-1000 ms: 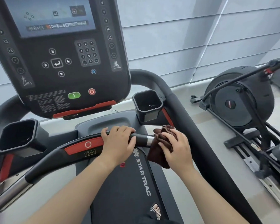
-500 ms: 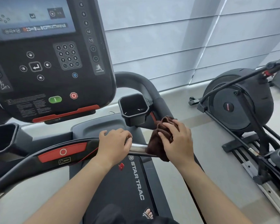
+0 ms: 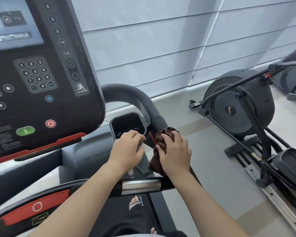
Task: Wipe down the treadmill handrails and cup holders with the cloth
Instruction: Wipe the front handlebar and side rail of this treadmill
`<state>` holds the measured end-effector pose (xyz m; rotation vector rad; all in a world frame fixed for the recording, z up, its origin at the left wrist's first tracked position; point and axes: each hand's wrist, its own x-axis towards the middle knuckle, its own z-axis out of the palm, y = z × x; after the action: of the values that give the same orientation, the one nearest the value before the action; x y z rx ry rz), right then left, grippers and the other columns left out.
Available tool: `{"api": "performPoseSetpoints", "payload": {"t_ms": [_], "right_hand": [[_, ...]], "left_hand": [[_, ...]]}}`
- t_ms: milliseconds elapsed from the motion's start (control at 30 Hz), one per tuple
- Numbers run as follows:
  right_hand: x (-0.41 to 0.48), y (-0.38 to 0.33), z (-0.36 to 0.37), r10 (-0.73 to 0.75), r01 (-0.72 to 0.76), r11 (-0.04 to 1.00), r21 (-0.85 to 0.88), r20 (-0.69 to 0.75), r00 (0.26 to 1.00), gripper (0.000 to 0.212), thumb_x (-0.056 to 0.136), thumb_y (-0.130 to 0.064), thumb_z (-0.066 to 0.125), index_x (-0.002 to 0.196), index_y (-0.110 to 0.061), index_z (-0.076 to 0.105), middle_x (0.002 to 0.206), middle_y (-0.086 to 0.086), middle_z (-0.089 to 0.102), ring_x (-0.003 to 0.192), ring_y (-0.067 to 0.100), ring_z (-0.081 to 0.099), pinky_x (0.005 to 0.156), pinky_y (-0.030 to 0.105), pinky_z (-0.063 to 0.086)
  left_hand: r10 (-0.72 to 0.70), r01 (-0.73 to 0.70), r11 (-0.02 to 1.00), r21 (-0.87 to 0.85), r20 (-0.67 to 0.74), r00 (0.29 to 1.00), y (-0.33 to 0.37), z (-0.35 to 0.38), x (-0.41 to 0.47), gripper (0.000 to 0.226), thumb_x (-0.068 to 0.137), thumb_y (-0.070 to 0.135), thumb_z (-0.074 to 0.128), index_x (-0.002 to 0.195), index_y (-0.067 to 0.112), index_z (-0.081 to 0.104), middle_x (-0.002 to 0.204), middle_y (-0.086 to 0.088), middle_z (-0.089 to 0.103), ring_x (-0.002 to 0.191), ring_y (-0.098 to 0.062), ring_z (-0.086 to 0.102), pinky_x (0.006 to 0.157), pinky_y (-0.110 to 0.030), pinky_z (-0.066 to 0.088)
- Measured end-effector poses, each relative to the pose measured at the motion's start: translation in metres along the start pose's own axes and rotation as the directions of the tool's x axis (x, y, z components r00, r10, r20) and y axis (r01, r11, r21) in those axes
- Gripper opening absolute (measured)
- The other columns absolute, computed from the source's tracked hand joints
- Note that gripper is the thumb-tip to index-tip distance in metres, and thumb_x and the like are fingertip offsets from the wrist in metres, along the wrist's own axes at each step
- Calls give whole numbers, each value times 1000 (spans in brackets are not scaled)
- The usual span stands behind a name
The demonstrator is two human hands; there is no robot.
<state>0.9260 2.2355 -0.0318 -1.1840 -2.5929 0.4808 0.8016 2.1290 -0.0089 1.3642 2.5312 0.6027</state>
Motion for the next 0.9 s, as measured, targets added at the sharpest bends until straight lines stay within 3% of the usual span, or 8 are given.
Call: {"api": "performPoseSetpoints", "payload": {"t_ms": [167, 300, 467, 733, 900], "right_hand": [[35, -7, 2, 57, -57, 998, 31, 8, 998, 40, 87, -39, 57, 126, -29, 52, 135, 2, 45, 120, 28, 41, 87, 45, 43], [57, -16, 6, 80, -80, 996, 29, 13, 997, 41, 88, -39, 55, 127, -29, 51, 135, 2, 44, 119, 27, 41, 87, 44, 42], [63, -19, 10, 55, -56, 998, 17, 15, 998, 41, 87, -39, 57, 126, -30, 52, 134, 2, 44, 119, 29, 41, 87, 46, 43], [47, -14, -2, 41, -46, 998, 39, 110, 993, 40, 88, -42, 54, 127, -33, 50, 138, -3, 39, 120, 27, 37, 89, 44, 42], [8, 6, -19, 48, -58, 997, 57, 152, 987, 39, 88, -43, 54, 126, -34, 49, 139, -3, 36, 122, 26, 35, 90, 43, 41]], "left_hand": [[2, -3, 1000, 30, 58, 998, -15, 12, 19, 42, 85, 26, 52, 127, 20, 47, 128, 4, 51, 113, -18, 48, 91, -37, 44], [-12, 4, 998, 64, 125, 992, -25, 31, 17, 53, 86, 31, 48, 136, 26, 32, 137, 11, 42, 123, -10, 40, 99, -33, 28], [-25, 22, 999, 46, 82, 996, -22, 36, 22, 54, 85, 31, 46, 137, 27, 31, 138, 13, 40, 124, -7, 38, 93, -32, 24], [-25, 11, 996, 87, 160, 987, -22, 30, 16, 60, 87, 29, 45, 142, 23, 22, 143, 7, 37, 128, -13, 35, 105, -37, 24], [-20, 1, 984, 177, 106, 994, -8, 25, 5, 61, 87, 28, 48, 143, 16, 27, 146, -1, 35, 134, -18, 30, 111, -38, 26]]}}
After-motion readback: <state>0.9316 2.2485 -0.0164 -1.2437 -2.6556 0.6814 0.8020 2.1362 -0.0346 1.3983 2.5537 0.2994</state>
